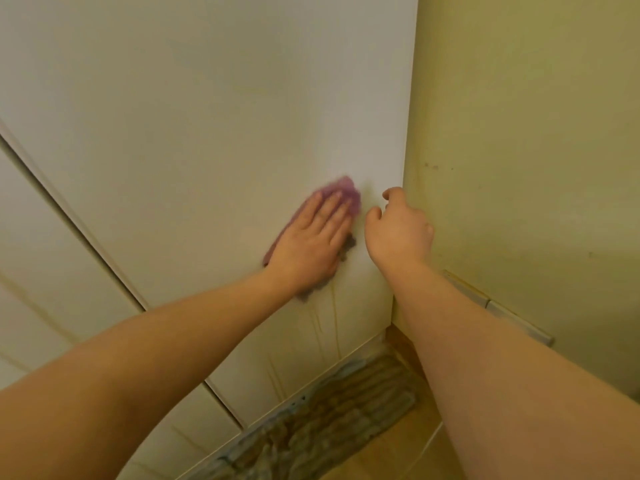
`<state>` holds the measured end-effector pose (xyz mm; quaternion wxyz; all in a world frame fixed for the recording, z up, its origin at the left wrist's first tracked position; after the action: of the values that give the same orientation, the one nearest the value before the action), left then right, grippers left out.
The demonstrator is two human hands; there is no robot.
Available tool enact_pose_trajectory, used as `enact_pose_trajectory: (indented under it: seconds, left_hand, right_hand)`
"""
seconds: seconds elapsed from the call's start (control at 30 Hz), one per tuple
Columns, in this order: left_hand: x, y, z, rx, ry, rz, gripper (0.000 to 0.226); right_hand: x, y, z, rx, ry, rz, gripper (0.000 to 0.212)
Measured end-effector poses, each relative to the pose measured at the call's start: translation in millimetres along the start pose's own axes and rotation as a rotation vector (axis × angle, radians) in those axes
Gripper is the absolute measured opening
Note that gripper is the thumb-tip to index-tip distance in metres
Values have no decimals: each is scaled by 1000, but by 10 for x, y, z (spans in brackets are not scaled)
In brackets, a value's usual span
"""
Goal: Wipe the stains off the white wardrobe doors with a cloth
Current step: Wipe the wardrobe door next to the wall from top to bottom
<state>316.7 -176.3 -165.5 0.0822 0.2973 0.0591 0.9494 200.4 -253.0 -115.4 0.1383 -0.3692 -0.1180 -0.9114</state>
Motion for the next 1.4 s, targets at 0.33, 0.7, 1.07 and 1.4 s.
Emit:
enact_pose_trajectory:
  seconds: [0.33,0.7,1.07,1.4]
  left_hand:
    - [-188,-221,-14,-330,89,93,46]
    - [-222,-812,-158,-537,-67,219,44]
    - [-380,-988,-559,-641,-247,553,66]
    - [-548,-576,-810,-562,-156,496,67]
  right_hand:
    - [-41,-22,-13,17,-42,12,35]
    - [-45,-46,22,30,-17,43,38]
    - [-55,-33,21,44,1,43,37]
    - [-102,22,-49,59,-37,24,36]
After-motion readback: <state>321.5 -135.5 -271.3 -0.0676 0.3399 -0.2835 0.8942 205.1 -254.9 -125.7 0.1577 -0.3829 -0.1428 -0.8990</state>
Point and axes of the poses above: each hand's wrist, its own y-axis towards the middle knuckle, its own x-axis out of the back of the hand, z = x × y, the point moved 1 cm from there along y, towards the middle knuckle, and after that the axes turned 14 degrees about -x, right-handed, at the moved point
